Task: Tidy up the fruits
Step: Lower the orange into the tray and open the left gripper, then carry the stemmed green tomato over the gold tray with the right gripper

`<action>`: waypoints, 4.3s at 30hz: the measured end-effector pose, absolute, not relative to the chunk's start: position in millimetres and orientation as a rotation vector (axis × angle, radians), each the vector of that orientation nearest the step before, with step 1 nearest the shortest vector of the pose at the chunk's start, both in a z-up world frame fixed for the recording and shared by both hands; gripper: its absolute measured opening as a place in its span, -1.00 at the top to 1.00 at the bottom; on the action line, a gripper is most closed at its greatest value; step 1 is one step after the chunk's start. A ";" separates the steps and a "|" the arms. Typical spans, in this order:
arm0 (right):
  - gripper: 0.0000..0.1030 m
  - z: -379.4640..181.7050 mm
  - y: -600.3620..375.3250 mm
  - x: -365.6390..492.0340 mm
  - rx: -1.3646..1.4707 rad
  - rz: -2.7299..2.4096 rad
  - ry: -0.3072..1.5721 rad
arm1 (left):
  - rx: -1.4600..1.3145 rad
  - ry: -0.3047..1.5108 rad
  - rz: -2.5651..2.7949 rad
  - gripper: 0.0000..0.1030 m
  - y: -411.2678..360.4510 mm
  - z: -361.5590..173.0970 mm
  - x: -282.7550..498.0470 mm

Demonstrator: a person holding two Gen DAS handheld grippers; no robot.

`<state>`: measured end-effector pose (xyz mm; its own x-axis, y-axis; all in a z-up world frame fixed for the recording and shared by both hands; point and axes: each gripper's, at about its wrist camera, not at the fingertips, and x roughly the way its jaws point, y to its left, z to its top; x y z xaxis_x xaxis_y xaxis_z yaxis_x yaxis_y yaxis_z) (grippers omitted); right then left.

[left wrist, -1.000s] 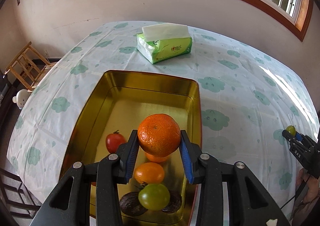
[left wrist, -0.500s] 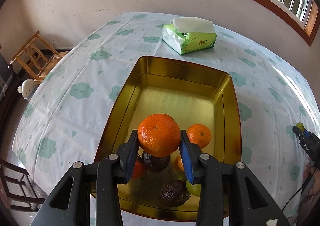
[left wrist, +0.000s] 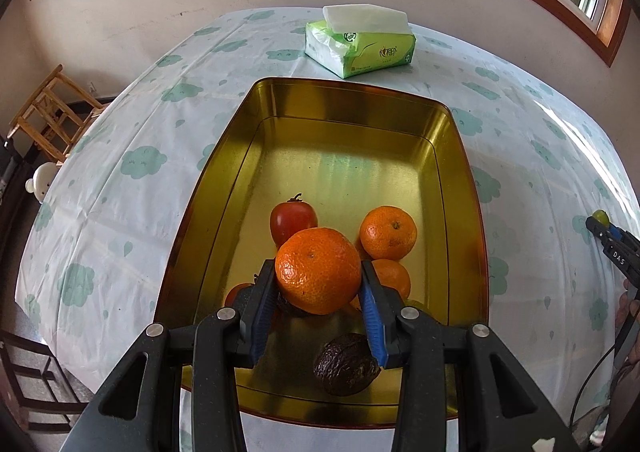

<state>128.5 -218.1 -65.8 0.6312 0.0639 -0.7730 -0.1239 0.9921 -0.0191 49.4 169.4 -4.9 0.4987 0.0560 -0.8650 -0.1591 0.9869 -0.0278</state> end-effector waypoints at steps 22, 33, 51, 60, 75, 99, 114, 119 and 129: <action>0.22 -66.3 -219.1 128.6 -0.072 0.106 0.882 | -0.068 1.047 0.142 0.27 165.9 -9.1 50.6; 0.22 -66.2 -219.3 128.8 -0.072 0.106 0.882 | -0.061 1.050 0.150 0.18 164.4 -6.6 49.6; 0.21 -66.0 -219.8 129.1 -0.072 0.106 0.882 | -0.039 1.009 0.149 0.08 156.2 7.6 42.6; 0.21 -65.9 -220.1 129.2 -0.072 0.105 0.883 | -0.014 0.961 0.187 0.06 153.2 20.2 34.2; 0.22 -65.9 -219.2 129.3 -0.073 0.104 0.883 | -0.044 0.921 0.229 -0.10 162.0 25.5 18.4; 0.27 -51.6 -200.3 121.0 -0.074 0.134 0.873 | -0.096 0.921 0.282 -0.22 180.7 19.6 2.8; 0.27 -3.8 -73.1 88.6 -0.125 0.453 0.799 | -0.131 0.915 0.332 -0.22 196.1 21.1 -8.5; 0.27 6.2 -28.2 79.0 -0.149 0.563 0.785 | -0.147 0.909 0.351 -0.22 204.7 23.6 -15.7; 0.27 6.0 38.3 65.9 -0.215 0.693 0.781 | -0.163 0.915 0.400 -0.24 220.0 23.6 -26.7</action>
